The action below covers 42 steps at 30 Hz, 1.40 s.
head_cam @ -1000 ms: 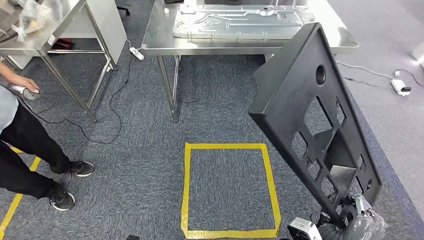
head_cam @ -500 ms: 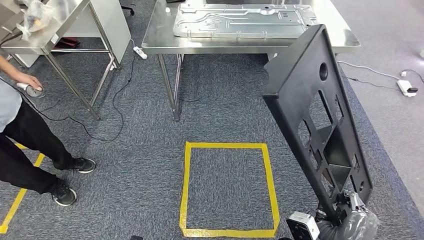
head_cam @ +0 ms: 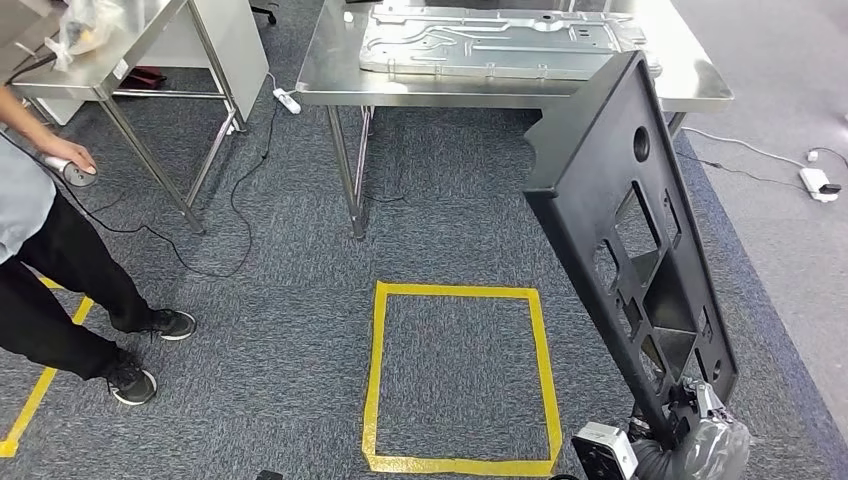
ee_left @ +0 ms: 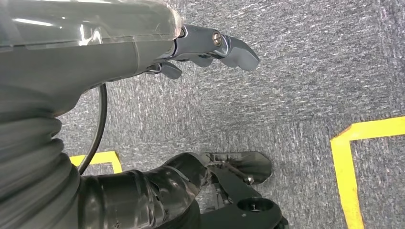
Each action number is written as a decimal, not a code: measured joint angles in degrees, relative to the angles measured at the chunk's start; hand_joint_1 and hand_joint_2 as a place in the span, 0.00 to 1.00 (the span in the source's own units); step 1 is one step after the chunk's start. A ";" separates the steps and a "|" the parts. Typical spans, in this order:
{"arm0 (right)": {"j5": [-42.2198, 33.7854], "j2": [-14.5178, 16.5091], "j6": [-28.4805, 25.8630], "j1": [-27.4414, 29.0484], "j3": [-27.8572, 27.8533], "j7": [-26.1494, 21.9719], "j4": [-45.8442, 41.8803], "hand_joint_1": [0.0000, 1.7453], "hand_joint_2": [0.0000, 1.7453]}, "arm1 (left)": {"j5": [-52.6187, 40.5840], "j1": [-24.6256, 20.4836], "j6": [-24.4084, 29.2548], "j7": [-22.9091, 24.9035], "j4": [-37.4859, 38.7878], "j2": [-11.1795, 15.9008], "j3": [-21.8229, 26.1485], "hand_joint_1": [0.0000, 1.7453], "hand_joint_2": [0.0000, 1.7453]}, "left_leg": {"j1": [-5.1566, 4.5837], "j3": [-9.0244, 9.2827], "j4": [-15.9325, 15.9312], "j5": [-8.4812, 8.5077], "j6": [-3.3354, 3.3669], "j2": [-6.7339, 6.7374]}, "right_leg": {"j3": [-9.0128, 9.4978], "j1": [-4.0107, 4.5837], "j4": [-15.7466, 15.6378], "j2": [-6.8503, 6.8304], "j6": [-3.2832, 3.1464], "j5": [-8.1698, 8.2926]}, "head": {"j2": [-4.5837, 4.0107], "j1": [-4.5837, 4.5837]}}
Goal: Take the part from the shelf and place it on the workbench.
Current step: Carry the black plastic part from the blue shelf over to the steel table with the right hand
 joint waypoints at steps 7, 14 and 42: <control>-0.34 0.01 -0.01 -0.01 -0.28 -0.86 -0.04 1.00 1.00 | -0.23 -0.06 0.05 0.00 0.00 0.01 0.00 0.00 1.00 | 0.21 -2.72 6.14 -3.87 -1.91 0.16 | 0.70 0.16 -1.68 -0.08 -2.58 0.20 | 0.00 -0.12; -0.58 0.01 0.01 -0.06 -0.65 -0.96 0.01 1.00 1.00 | -0.20 0.07 -0.55 -0.10 0.00 0.02 -0.01 0.00 1.00 | -0.08 -3.80 6.74 -0.95 -0.94 0.25 | 1.49 0.94 -1.54 -0.13 -2.94 -0.56 | 0.00 -0.12; -1.50 0.34 0.00 -0.52 -1.51 -3.11 -0.52 1.00 1.00 | -0.32 0.11 -0.78 -0.37 0.00 -0.15 0.02 0.00 1.00 | -0.15 -7.59 15.73 -6.37 -1.84 0.21 | 1.09 0.73 -1.73 -0.07 -3.30 -0.20 | 0.00 -0.09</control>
